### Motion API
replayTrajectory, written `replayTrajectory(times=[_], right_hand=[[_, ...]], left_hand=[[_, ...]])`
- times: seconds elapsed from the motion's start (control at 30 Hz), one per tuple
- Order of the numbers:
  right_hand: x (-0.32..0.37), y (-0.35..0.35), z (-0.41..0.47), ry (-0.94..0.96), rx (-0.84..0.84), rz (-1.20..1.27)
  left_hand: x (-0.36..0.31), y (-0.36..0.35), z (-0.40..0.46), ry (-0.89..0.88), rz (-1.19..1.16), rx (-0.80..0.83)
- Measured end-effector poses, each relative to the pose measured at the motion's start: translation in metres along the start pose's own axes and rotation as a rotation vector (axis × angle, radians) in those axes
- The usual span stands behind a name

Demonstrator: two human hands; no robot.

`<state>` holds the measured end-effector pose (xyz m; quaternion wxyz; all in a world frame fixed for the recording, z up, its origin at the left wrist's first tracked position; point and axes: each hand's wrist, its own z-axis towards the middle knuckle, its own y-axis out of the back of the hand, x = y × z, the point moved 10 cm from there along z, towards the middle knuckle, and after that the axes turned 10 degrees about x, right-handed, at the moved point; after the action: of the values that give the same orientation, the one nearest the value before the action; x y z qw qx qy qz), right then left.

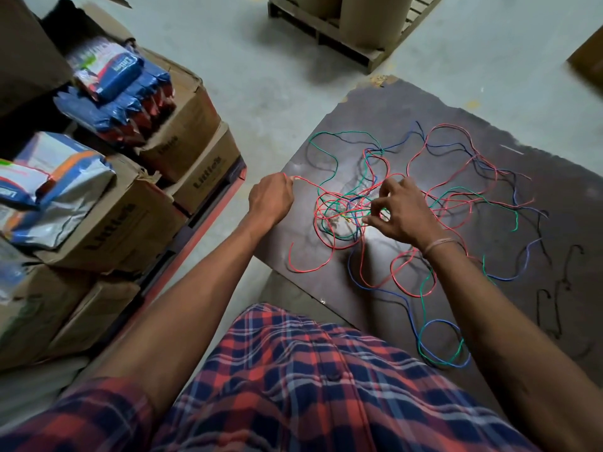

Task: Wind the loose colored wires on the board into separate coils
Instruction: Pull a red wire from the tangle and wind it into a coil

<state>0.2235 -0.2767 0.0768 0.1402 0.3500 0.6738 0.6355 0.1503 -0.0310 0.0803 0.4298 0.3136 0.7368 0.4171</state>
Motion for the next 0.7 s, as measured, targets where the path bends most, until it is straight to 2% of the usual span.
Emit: replayTrajectory(times=[0.2,0.33,0.53,0.7], right_hand=[[-0.022,0.004,-0.019,-0.262,-0.206,0.324],[-0.025,-0.004,-0.028,-0.264,-0.186,0.569],[-0.03,-0.022,-0.022,-0.279,-0.09,0.424],[-0.05,-0.041,-0.035,-0.393,-0.082,0.453]], left_hand=[[0.007,0.006,0.001,0.007,-0.069,-0.068],[0.015,0.007,0.0,0.006,-0.094,-0.092],[0.019,0.016,-0.004,0.036,-0.115,-0.157],[0.047,0.019,0.0,0.092,-0.411,-0.155]])
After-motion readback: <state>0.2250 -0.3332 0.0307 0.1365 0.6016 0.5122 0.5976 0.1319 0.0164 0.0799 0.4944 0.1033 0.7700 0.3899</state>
